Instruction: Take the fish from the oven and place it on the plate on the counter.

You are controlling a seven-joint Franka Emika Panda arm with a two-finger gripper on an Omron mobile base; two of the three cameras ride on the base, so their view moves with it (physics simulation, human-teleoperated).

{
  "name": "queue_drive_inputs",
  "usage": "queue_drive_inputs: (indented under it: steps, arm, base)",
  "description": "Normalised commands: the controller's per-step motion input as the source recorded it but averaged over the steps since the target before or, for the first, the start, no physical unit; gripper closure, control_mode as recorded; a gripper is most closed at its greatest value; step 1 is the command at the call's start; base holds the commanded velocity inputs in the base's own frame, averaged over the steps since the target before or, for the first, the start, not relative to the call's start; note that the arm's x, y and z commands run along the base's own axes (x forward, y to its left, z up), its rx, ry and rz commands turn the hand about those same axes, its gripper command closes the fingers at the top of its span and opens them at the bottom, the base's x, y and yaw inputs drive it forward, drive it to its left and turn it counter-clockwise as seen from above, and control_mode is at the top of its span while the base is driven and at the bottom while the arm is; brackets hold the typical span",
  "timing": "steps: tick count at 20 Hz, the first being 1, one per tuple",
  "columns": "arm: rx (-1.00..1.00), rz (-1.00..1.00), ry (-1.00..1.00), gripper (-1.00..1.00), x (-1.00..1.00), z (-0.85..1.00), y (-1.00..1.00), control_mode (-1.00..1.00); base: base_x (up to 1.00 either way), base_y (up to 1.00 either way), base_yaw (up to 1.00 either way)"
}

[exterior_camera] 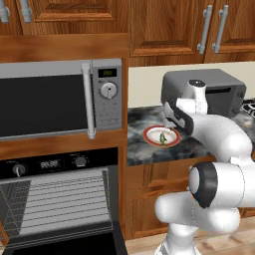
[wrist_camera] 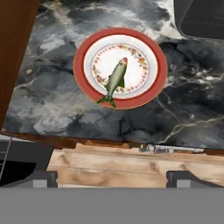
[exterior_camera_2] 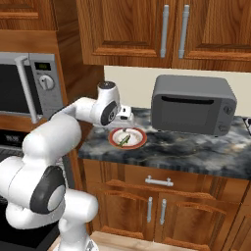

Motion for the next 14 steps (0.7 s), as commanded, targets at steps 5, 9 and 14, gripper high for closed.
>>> queue_drive_inputs:
  steps: [5,9,14]
  arm:
    - [0.00,0.00,0.00,-1.00,-1.00,0.59,-0.01,-1.00]
    - [0.00,0.00,-0.05,-1.00,-0.97,0.38,0.00,-1.00]
    - [0.00,0.00,-0.11,-1.00,-0.69,0.09,-0.01,-1.00]
  base:
    - [0.00,0.00,0.00]
    - [0.00,0.00,0.00]
    - [0.00,0.00,0.00]
